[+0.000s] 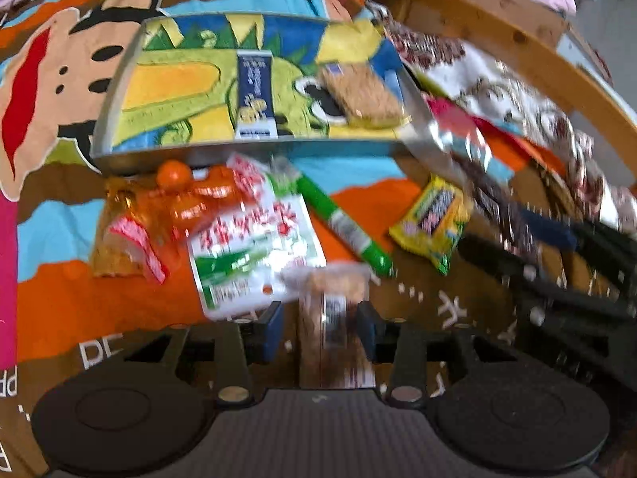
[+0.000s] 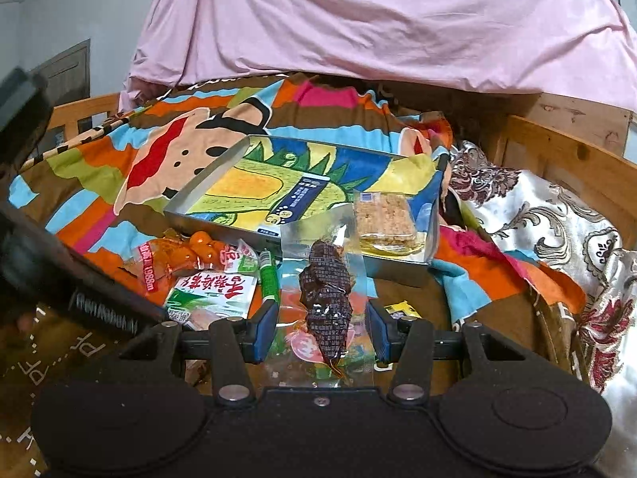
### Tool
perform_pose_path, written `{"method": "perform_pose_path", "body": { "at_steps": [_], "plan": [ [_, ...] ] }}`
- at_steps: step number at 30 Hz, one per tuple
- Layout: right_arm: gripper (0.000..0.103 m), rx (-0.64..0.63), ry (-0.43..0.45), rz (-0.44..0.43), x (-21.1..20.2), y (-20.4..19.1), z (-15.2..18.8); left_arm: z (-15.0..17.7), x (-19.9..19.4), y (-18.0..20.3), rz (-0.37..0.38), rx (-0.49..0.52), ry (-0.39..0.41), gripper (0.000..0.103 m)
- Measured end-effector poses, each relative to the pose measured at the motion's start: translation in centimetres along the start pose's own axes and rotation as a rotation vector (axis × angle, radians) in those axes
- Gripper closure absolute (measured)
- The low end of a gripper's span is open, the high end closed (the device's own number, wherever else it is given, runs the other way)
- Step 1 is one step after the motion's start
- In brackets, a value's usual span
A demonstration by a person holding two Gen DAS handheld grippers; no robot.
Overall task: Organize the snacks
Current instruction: 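Grasp the cereal bar with the left tool while the right tool grasps the dried meat packet, then lower the cereal bar into the tray with the left tool while the right tool places the meat packet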
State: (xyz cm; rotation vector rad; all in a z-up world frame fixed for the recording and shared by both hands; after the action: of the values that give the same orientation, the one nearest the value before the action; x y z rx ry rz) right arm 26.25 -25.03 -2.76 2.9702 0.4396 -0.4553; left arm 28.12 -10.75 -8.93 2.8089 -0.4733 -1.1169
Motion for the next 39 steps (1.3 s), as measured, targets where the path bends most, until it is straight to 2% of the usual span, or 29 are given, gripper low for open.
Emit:
{"method": "perform_pose_path", "body": {
  "at_steps": [2, 7, 9, 14, 20, 25, 30, 35, 39],
  "plan": [
    [0.053, -0.004, -0.001, -0.003, 0.0, -0.1, 0.0, 0.5, 0.1, 0.4, 0.016, 0.013, -0.012, 0.049],
    [0.053, 0.000, 0.001, 0.001, 0.2, 0.0, 0.0, 1.4, 1.1, 1.2, 0.010, 0.059, -0.061, 0.049],
    [0.053, 0.004, 0.003, 0.003, 0.3, 0.2, 0.0, 1.9, 1.4, 1.5, -0.003, 0.100, -0.085, 0.055],
    [0.053, 0.003, 0.013, 0.006, 0.2, 0.4, -0.2, 1.6, 1.2, 1.8, -0.024, 0.114, -0.085, 0.059],
    [0.053, -0.006, 0.078, 0.027, 0.4, 1.1, -1.6, -1.8, -0.7, 1.3, -0.046, 0.069, 0.034, 0.063],
    [0.053, 0.000, 0.163, 0.058, 2.1, 2.5, -3.4, -7.2, -1.7, 0.0, -0.079, -0.004, 0.200, 0.064],
    [0.053, 0.058, 0.231, 0.096, 5.1, 4.3, -5.3, -12.5, -0.9, -0.8, -0.095, -0.050, 0.308, 0.064],
    [0.053, 0.061, 0.278, 0.115, 8.8, 5.6, -6.8, -17.0, 1.0, -0.9, -0.091, -0.057, 0.380, 0.064],
    [0.053, 0.143, 0.278, 0.122, 12.5, 7.3, -6.9, -19.5, 4.7, -1.1, -0.087, -0.069, 0.383, 0.064]
  ]
}}
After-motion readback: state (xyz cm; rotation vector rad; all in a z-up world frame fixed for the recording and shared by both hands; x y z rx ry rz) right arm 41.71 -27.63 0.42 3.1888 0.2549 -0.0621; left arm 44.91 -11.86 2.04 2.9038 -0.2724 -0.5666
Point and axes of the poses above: each gripper's, at about its wrist camera, not at the fingertips, and x roughly the way its jaws point, y to its right, z to its underside, the point moved 8 cm from there along x, roughly the way its jaws point, and after that the axes turned 15 degrees about y, right-handed, at the moved point
